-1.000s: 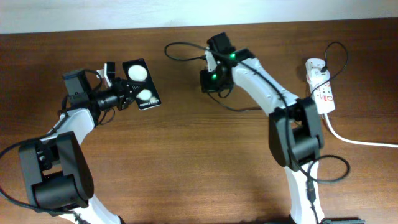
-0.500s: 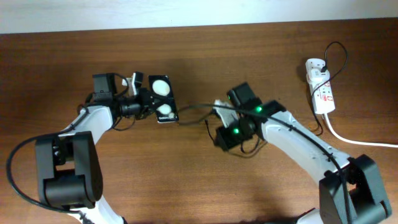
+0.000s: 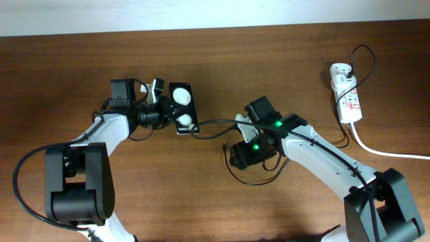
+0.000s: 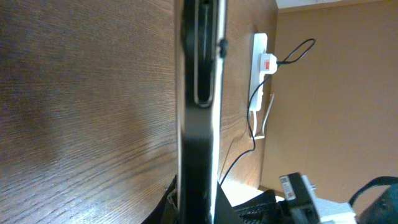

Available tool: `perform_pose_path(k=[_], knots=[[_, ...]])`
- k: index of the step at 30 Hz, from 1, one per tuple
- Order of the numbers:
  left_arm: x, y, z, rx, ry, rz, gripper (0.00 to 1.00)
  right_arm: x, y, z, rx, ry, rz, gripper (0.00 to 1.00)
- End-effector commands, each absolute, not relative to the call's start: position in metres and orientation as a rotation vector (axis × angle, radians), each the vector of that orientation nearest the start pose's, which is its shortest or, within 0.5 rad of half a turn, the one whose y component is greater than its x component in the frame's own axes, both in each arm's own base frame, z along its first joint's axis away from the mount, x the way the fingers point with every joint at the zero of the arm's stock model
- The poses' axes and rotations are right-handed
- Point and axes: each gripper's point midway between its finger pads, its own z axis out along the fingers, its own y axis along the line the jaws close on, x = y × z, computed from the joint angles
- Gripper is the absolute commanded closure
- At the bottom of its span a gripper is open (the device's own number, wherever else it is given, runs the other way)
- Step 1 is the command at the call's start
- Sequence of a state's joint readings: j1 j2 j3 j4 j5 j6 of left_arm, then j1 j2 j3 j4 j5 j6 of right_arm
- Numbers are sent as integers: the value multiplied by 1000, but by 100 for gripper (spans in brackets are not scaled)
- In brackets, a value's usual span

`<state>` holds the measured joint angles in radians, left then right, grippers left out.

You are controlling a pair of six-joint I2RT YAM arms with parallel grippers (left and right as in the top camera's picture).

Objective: Plug charger to phone and switch on socket

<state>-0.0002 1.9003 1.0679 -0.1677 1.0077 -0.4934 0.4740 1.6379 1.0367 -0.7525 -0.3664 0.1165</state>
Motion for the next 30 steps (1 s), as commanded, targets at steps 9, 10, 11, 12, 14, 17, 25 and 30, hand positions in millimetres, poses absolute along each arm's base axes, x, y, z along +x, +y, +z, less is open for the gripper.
perform_pose_path(k=[9, 10, 11, 12, 14, 17, 25, 30], knots=[[425, -103, 95, -256, 2364, -1433, 100, 290, 243, 42, -707, 2715, 173, 40], [425, -98, 96, -269, 2358, -1433, 100, 294, 245, 34, -711, 2711, 144, 41], [425, -97, 96, -271, 2355, -1436, 100, 297, 245, 30, -708, 2711, 134, 45], [425, -97, 96, -271, 2355, -1436, 100, 299, 247, 29, -707, 2708, 134, 53], [425, -97, 96, -272, 2355, -1436, 100, 298, 245, 19, -721, 2735, 114, 53], [425, -98, 97, -268, 2353, -1445, 100, 304, 250, 17, -701, 2737, 111, 53], [421, -101, 102, -249, 2341, -1496, 100, 305, 243, -2, -566, 2823, 87, 96], [419, -104, 104, -239, 2335, -1528, 100, 274, 273, 75, -595, 2857, 525, 96]])
